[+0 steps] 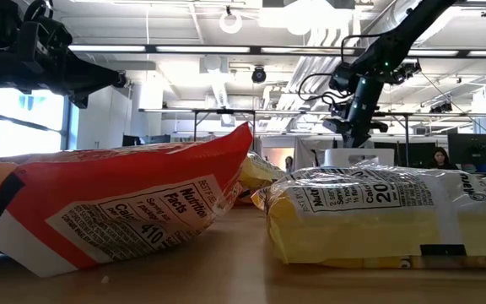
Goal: Sort Maruchan noodles
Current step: Put the black noodle pack into the top right white bin
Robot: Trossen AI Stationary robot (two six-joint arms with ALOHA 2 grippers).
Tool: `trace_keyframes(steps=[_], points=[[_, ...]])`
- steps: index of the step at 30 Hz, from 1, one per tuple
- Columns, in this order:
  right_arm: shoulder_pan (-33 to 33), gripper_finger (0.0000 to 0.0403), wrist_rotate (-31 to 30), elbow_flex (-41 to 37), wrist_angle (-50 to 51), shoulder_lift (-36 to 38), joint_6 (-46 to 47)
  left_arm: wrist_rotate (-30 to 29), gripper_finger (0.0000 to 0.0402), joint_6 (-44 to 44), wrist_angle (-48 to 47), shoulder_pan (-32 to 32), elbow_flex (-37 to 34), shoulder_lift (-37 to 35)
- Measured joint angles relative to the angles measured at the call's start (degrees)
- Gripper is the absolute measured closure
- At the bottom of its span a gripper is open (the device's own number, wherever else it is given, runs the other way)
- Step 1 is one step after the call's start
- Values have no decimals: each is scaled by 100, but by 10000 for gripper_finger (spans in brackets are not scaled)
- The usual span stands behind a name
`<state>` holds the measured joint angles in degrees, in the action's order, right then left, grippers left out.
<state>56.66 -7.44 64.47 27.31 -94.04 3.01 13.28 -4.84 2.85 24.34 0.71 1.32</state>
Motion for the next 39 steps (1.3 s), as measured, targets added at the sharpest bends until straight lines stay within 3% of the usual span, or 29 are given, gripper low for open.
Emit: trace_keyframes(steps=[30, 39], points=[[1, 400, -116, 37, -132, -15, 292, 1, 378, -2, 0, 0, -1, 1], [1, 315, -105, 118, -22, -20, 156, 0, 378, -2, 0, 0, -2, 0]])
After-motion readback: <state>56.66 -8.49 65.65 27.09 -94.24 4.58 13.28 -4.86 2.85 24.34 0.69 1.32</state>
